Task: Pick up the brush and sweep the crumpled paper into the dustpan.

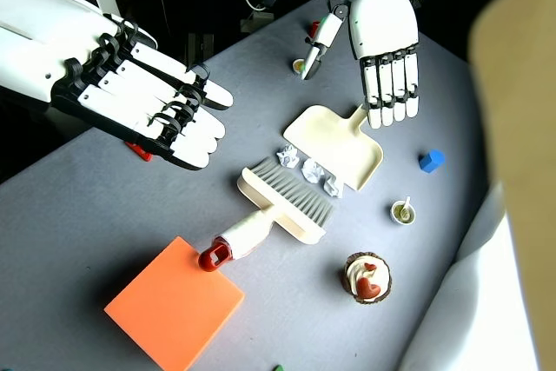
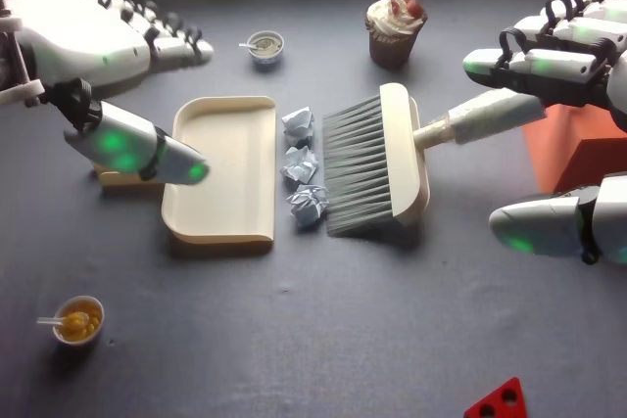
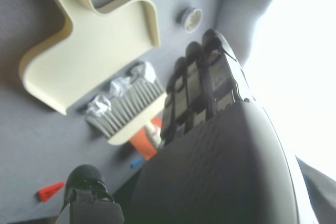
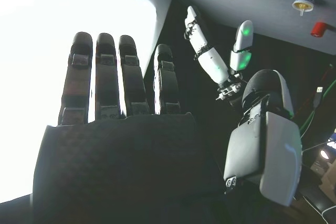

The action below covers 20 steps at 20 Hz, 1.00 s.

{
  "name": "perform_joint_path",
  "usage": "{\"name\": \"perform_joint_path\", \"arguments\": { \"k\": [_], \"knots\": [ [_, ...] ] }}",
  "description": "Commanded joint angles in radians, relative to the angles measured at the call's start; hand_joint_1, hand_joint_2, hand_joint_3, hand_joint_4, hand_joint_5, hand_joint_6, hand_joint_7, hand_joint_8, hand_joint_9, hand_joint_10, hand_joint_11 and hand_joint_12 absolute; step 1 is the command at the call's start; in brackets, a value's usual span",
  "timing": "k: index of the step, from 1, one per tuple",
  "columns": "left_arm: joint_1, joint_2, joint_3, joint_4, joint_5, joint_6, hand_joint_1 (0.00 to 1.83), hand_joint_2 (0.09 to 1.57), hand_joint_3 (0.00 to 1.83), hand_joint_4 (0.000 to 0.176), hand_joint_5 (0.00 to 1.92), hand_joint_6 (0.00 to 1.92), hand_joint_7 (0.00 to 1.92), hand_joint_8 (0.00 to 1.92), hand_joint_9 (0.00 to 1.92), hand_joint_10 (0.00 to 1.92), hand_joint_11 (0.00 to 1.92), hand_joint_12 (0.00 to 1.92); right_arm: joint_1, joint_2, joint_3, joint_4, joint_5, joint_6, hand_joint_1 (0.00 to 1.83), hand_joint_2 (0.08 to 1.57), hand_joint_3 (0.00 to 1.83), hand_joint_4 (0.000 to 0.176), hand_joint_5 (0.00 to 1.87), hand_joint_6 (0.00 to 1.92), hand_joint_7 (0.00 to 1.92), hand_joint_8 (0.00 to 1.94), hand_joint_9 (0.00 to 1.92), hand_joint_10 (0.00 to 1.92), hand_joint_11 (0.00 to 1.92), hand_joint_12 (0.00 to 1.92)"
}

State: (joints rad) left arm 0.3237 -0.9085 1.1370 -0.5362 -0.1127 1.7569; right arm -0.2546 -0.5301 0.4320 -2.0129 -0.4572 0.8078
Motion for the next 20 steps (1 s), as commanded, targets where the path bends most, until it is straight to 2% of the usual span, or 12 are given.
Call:
{"name": "perform_joint_path", "arguments": {
  "k": [1,3,7,9,13,20],
  "knots": [
    [0.004,0.009,0.000,-0.042,-0.131,0.041,0.36,1.03,0.02,0.000,0.05,0.00,0.12,0.00,0.13,0.01,0.09,0.08,0.009,0.005,-0.002,-0.042,-0.058,-0.001,0.00,0.98,0.00,0.000,0.12,0.00,0.17,0.00,0.16,0.00,0.14,0.02],
    [0.029,0.010,-0.001,-0.135,-0.169,0.109,0.53,1.06,0.01,0.000,0.02,0.00,0.10,0.00,0.12,0.00,0.09,0.08,0.009,0.005,-0.002,-0.044,-0.059,-0.001,0.00,0.98,0.00,0.000,0.11,0.00,0.18,0.01,0.17,0.01,0.14,0.02],
    [0.088,0.004,-0.001,-0.192,-0.233,0.122,0.75,1.08,0.01,0.000,0.00,0.00,0.09,0.00,0.11,0.00,0.10,0.08,0.009,0.004,-0.002,-0.048,-0.060,-0.001,0.00,0.98,0.00,0.000,0.17,0.01,0.24,0.01,0.24,0.01,0.20,0.03],
    [0.123,-0.001,0.000,-0.214,-0.253,0.122,0.87,1.06,0.00,0.000,0.00,0.00,0.09,0.00,0.12,0.00,0.12,0.08,0.008,0.003,-0.002,-0.048,-0.061,-0.001,0.00,0.99,0.00,0.000,0.13,0.00,0.20,0.00,0.20,0.00,0.15,0.01],
    [0.190,-0.016,0.003,-0.278,-0.292,0.133,0.90,1.06,0.00,0.000,0.02,0.01,0.11,0.01,0.15,0.01,0.13,0.09,0.008,0.002,-0.002,-0.048,-0.062,-0.001,0.00,0.99,0.00,0.000,0.20,0.01,0.28,0.01,0.26,0.01,0.22,0.03],
    [0.218,-0.046,0.014,-0.417,-0.332,0.222,0.83,1.07,0.00,0.000,0.07,0.01,0.15,0.01,0.17,0.01,0.15,0.09,0.008,0.002,-0.002,-0.048,-0.062,-0.001,0.00,1.00,0.00,0.000,0.19,0.00,0.26,0.00,0.25,0.00,0.22,0.02]
  ]
}}
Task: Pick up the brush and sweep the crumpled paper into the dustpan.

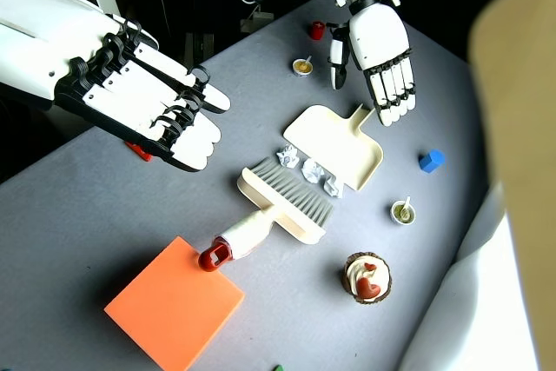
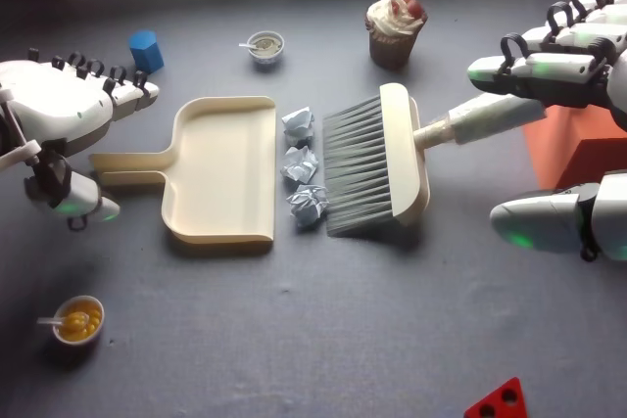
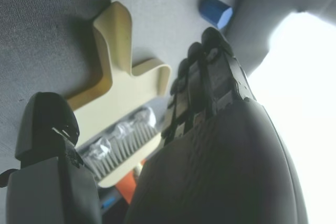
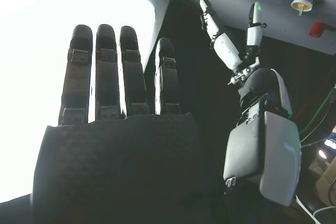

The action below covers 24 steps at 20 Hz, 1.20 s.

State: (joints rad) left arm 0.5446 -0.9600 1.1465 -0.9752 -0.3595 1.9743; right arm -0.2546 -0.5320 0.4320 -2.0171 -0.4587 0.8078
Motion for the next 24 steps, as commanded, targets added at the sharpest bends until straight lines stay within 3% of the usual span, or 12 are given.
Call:
{"name": "perform_joint_path", "arguments": {
  "k": [1,3,7,10,11,12,14,20,24],
  "knots": [
    [-0.005,0.003,0.005,0.010,-0.087,0.010,0.77,1.08,0.00,0.000,0.16,0.01,0.19,0.01,0.21,0.01,0.18,0.10,0.008,0.004,-0.002,-0.044,-0.060,-0.001,0.00,1.00,0.00,0.000,0.19,0.00,0.25,0.00,0.24,0.00,0.21,0.02],
    [-0.013,-0.004,0.004,-0.056,-0.103,0.067,0.74,1.10,0.01,0.017,0.21,0.01,0.21,0.00,0.21,0.00,0.17,0.10,0.008,0.004,-0.002,-0.044,-0.060,-0.001,0.00,1.01,0.00,0.000,0.19,0.00,0.26,0.00,0.26,0.01,0.23,0.02],
    [-0.020,-0.015,0.008,-0.148,-0.133,0.145,0.71,1.12,0.01,0.020,0.23,0.01,0.23,0.01,0.22,0.00,0.16,0.10,0.008,0.003,-0.003,-0.044,-0.060,-0.001,0.00,1.01,0.00,0.000,0.17,0.00,0.23,0.00,0.23,0.01,0.21,0.01],
    [-0.020,-0.024,0.011,-0.148,-0.139,0.158,0.70,1.11,0.00,0.023,0.26,0.01,0.24,0.01,0.23,0.01,0.17,0.11,0.008,0.003,-0.004,-0.044,-0.060,-0.001,0.00,1.01,0.00,0.000,0.17,0.00,0.25,0.01,0.25,0.01,0.24,0.02],
    [-0.020,-0.030,0.013,-0.148,-0.139,0.163,0.72,1.11,0.00,0.012,0.26,0.01,0.22,0.00,0.20,0.00,0.15,0.10,0.008,0.003,-0.004,-0.044,-0.061,-0.001,0.00,1.01,0.00,0.000,0.14,0.00,0.21,0.00,0.20,0.00,0.19,0.00],
    [-0.020,-0.033,0.013,-0.149,-0.139,0.167,0.72,1.11,0.00,0.012,0.26,0.01,0.22,0.00,0.20,0.00,0.15,0.10,0.008,0.003,-0.004,-0.044,-0.061,-0.001,0.00,1.01,0.00,0.000,0.14,0.00,0.21,0.00,0.20,0.00,0.19,0.00],
    [-0.020,-0.037,0.013,-0.151,-0.140,0.171,0.71,1.12,0.01,0.023,0.26,0.01,0.25,0.01,0.23,0.01,0.16,0.11,0.008,0.003,-0.004,-0.044,-0.062,-0.001,0.00,1.01,0.00,0.000,0.17,0.01,0.24,0.01,0.23,0.01,0.22,0.01],
    [-0.005,-0.064,0.019,-0.159,-0.159,0.184,0.73,1.11,0.00,0.026,0.30,0.01,0.25,0.01,0.24,0.01,0.16,0.11,0.008,0.003,-0.006,-0.044,-0.063,-0.001,0.00,1.03,0.01,0.000,0.15,0.00,0.24,0.01,0.23,0.01,0.22,0.01],
    [0.005,-0.081,0.033,-0.162,-0.159,0.202,0.71,1.11,0.00,0.039,0.30,0.01,0.27,0.01,0.25,0.01,0.17,0.12,0.008,0.003,-0.007,-0.044,-0.064,-0.001,0.00,1.04,0.01,0.000,0.14,0.00,0.22,0.00,0.21,0.00,0.18,0.00]
  ]
}}
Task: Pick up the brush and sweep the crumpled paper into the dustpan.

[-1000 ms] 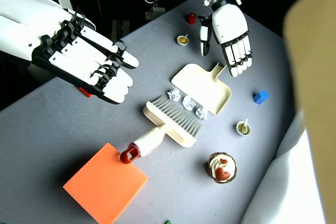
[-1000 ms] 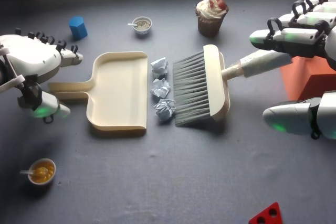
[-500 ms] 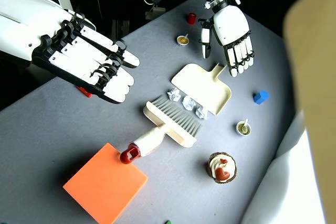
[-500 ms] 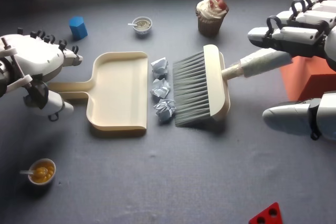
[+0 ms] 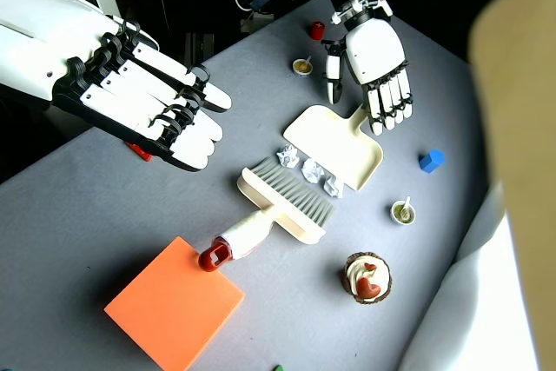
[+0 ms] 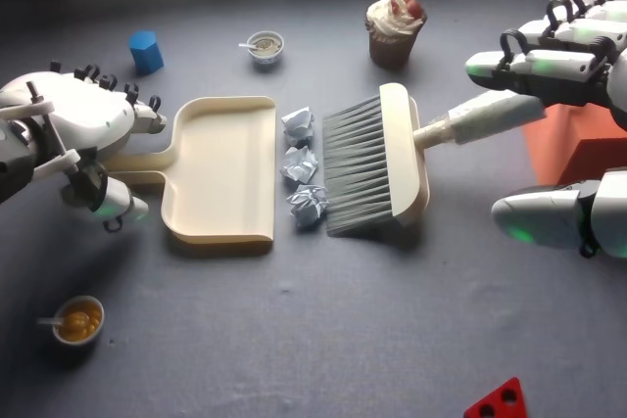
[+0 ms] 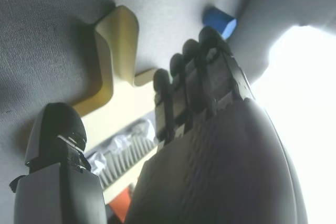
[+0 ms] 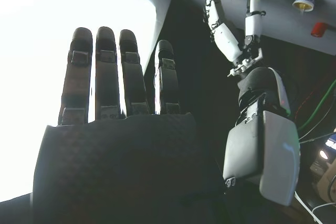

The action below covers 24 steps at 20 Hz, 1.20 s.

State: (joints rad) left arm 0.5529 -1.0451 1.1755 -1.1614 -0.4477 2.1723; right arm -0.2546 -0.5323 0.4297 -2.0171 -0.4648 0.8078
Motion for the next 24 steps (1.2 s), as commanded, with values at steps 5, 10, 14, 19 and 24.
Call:
{"name": "perform_joint_path", "arguments": {
  "k": [5,10,14,19,24],
  "knots": [
    [0.023,-0.014,0.009,0.014,-0.088,0.007,0.73,1.12,0.00,0.027,0.40,0.01,0.33,0.01,0.29,0.01,0.19,0.14,0.008,0.004,-0.006,-0.044,-0.063,-0.001,0.00,1.05,0.01,0.000,0.14,0.01,0.22,0.01,0.20,0.01,0.17,0.01],
    [0.037,-0.031,0.012,0.011,-0.098,0.007,0.80,1.11,0.00,0.005,0.56,0.02,0.36,0.01,0.30,0.01,0.19,0.16,0.009,0.004,-0.007,-0.044,-0.063,-0.001,0.00,1.05,0.00,0.000,0.13,0.01,0.20,0.01,0.19,0.01,0.17,0.01],
    [0.038,-0.043,0.017,0.012,-0.103,0.007,1.08,1.15,0.00,0.000,0.90,0.85,0.34,0.00,0.30,0.00,0.19,0.19,0.009,0.004,-0.007,-0.048,-0.063,-0.001,0.00,1.05,0.00,0.000,0.14,0.01,0.21,0.01,0.20,0.01,0.17,0.01],
    [0.037,-0.044,0.019,0.014,-0.108,0.007,1.08,1.19,0.00,0.000,0.85,1.18,0.31,0.00,0.26,0.00,0.15,0.19,0.009,0.004,-0.007,-0.051,-0.063,-0.001,0.00,1.06,0.00,0.000,0.13,0.01,0.20,0.01,0.19,0.01,0.17,0.01],
    [0.036,-0.044,0.019,0.016,-0.108,0.011,1.07,1.20,0.00,0.000,0.83,1.21,0.31,0.00,0.23,0.00,0.12,0.21,0.009,0.004,-0.007,-0.051,-0.064,-0.001,0.00,1.05,0.00,0.000,0.16,0.01,0.22,0.01,0.21,0.01,0.19,0.02]
  ]
}}
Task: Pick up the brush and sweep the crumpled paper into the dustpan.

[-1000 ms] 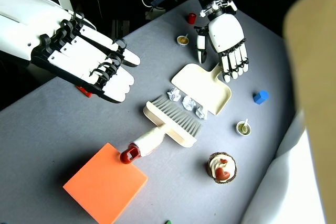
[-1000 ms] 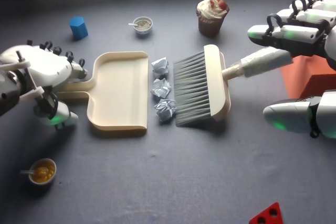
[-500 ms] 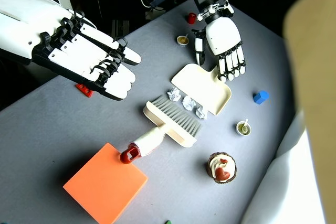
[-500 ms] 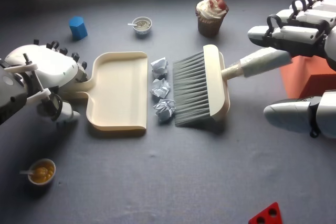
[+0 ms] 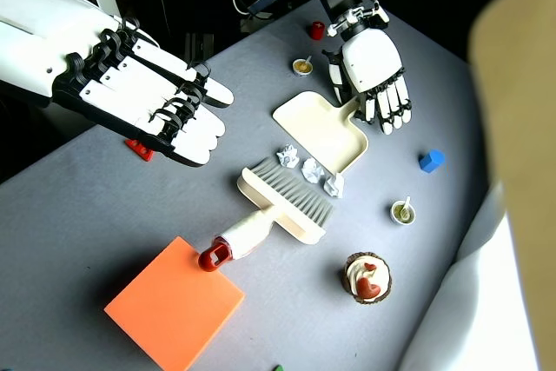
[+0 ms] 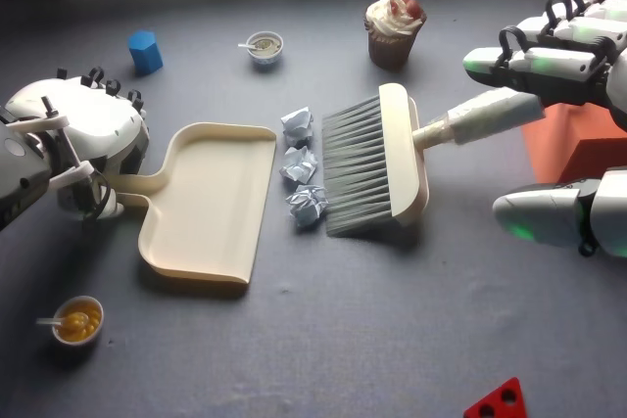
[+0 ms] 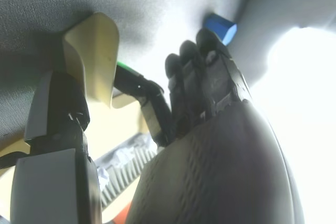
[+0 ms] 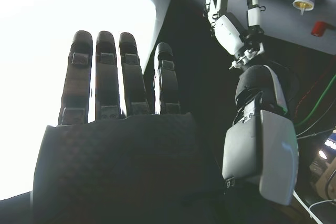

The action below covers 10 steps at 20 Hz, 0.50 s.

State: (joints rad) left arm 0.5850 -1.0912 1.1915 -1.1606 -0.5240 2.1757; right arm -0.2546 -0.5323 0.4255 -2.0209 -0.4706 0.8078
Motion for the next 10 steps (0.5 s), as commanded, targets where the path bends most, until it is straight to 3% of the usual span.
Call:
{"name": "perform_joint_path", "arguments": {
  "k": [1,5,10],
  "knots": [
    [0.003,0.003,0.004,0.015,-0.032,0.011,1.07,1.19,0.00,0.000,0.84,1.20,0.32,0.00,0.24,0.00,0.13,0.23,0.008,0.004,-0.003,-0.047,-0.058,-0.001,0.00,1.05,0.00,0.000,0.15,0.01,0.21,0.01,0.20,0.01,0.19,0.02],
    [-0.023,0.001,0.017,-0.005,-0.004,0.060,1.09,1.19,0.00,0.000,0.85,1.19,0.36,0.01,0.28,0.01,0.12,0.28,0.002,-0.003,-0.006,-0.064,-0.075,-0.001,0.00,1.05,0.00,0.000,0.13,0.01,0.20,0.01,0.19,0.01,0.18,0.01],
    [-0.071,0.003,0.044,-0.005,0.049,0.097,1.08,1.19,0.00,0.000,0.84,1.20,0.35,0.00,0.26,0.00,0.10,0.32,-0.063,-0.084,0.015,-0.138,-0.188,-0.001,0.00,1.05,0.00,0.000,0.17,0.00,0.22,0.00,0.21,0.00,0.20,0.02]
  ]
}}
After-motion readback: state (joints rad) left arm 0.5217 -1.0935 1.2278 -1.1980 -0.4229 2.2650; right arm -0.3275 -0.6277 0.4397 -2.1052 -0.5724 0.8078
